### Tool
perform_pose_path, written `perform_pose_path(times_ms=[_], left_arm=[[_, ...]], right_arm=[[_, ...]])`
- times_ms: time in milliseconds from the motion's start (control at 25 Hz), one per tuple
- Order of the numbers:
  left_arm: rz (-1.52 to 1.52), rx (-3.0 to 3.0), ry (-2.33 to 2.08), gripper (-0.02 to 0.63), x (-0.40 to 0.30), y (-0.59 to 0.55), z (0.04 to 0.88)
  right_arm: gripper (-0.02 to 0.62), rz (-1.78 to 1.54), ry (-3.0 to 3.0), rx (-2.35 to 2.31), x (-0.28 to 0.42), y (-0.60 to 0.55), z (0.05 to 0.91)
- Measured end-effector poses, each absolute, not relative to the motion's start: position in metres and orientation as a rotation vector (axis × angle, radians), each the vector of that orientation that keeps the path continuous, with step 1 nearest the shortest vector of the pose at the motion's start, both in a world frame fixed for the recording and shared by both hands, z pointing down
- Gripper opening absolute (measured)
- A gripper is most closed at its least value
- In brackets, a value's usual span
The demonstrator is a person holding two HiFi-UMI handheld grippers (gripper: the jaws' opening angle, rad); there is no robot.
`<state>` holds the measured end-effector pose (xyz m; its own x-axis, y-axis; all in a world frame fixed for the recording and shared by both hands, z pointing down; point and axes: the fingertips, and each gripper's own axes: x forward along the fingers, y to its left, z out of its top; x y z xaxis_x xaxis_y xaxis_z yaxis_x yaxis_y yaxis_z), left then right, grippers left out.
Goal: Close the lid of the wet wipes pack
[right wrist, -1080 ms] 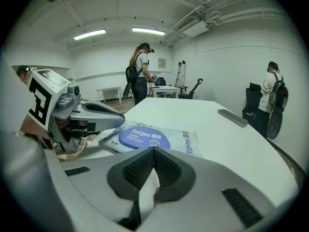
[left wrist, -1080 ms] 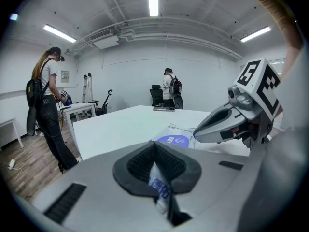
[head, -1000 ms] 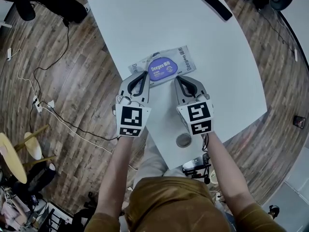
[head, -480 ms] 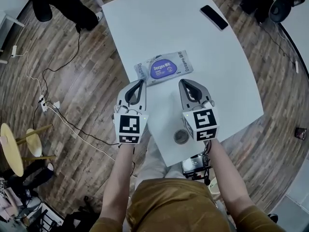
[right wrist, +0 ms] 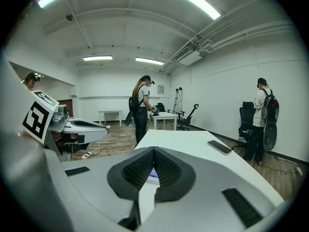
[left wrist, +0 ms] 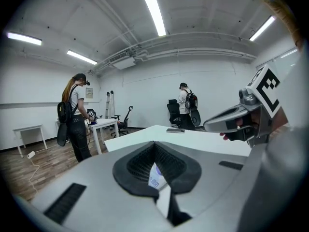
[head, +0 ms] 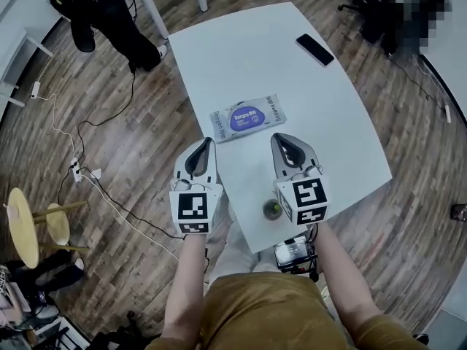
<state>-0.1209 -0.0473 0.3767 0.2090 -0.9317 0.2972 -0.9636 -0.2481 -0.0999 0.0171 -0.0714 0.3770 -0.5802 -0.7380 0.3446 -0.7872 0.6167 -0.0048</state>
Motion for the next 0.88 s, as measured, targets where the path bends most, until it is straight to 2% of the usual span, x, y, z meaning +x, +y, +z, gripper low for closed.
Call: perform_pose_path(times_ms=[880], left_arm=[[0.364,2.371,-2.027,0.006,-0.109,-0.010,0.299]], right_arm=[[0.003,0.156,-2.621,1.392,0.069,-0.048,0.299]])
